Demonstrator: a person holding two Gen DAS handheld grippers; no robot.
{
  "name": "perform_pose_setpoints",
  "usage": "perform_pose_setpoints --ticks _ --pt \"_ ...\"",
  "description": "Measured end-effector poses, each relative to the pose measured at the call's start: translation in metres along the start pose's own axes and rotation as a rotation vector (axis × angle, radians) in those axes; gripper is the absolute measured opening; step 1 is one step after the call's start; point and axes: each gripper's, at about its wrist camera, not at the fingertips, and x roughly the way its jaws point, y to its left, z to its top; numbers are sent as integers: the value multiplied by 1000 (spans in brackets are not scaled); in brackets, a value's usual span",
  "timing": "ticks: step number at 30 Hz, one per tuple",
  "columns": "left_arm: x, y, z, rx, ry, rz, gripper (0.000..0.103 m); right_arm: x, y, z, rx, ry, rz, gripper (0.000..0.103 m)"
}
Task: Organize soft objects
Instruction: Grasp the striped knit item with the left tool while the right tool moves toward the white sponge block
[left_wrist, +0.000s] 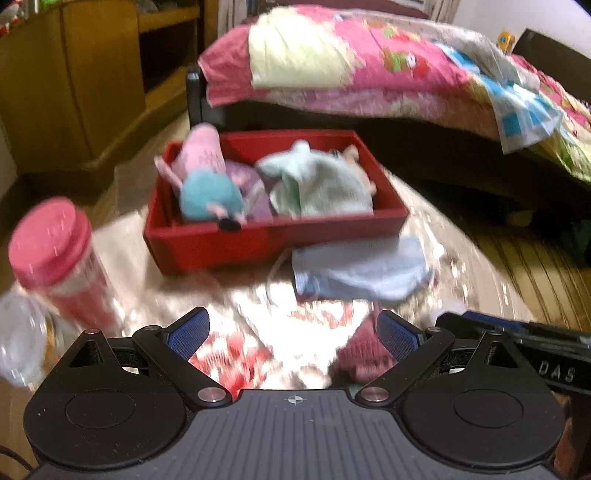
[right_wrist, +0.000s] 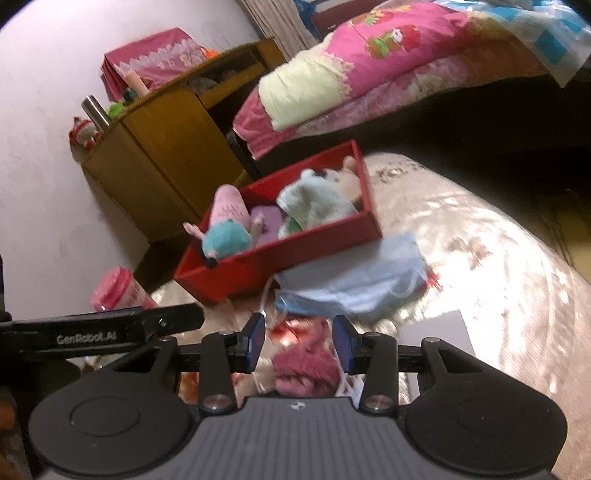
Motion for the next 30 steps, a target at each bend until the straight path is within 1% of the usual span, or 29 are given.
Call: perform_pose_setpoints --ticks 7,10,12,14,16,18,20,21,23,25,26,27,28,29,30 --pt "12 -9 -35 40 110 -25 93 -1 -11 -25 -3 86 -67 12" --pt "23 -13 -44 35 172 -57 93 4 -12 -31 -8 134 -84 13" --pt "28 -16 -46 40 193 -56 93 7 -12 -33 -22 156 -107 13" --pt "31 -15 -45 40 196 -52 93 5 -11 -35 -31 158 -114 13" --pt "36 -14 -43 19 204 -51 93 3 -12 -36 -25 162 -107 13" --pt "43 -16 -42 11 228 -55 93 4 -12 -37 -27 172 -117 13" --pt "50 -21 -44 25 252 -54 93 1 -16 -34 -8 151 -133 13" --pt "54 -24 -45 36 260 -53 91 -1 -19 -31 8 135 -137 13" --pt "60 -31 -47 51 276 -65 84 -5 -25 -25 36 109 -147 13" --pt "68 -35 -49 42 299 -86 67 -7 -32 -21 58 92 -159 13" --pt "72 -36 -50 35 312 -91 67 -7 -34 -19 63 91 -164 14" --pt "71 -39 -50 47 299 -87 67 -7 -36 -18 67 89 -170 14" --pt "71 -43 -50 68 301 -83 63 -6 -37 -17 67 91 -175 14" --pt "71 -47 -50 89 301 -72 62 -4 -38 -16 61 96 -180 14" --pt "71 -48 -51 96 300 -72 56 -3 -38 -16 53 100 -184 14"
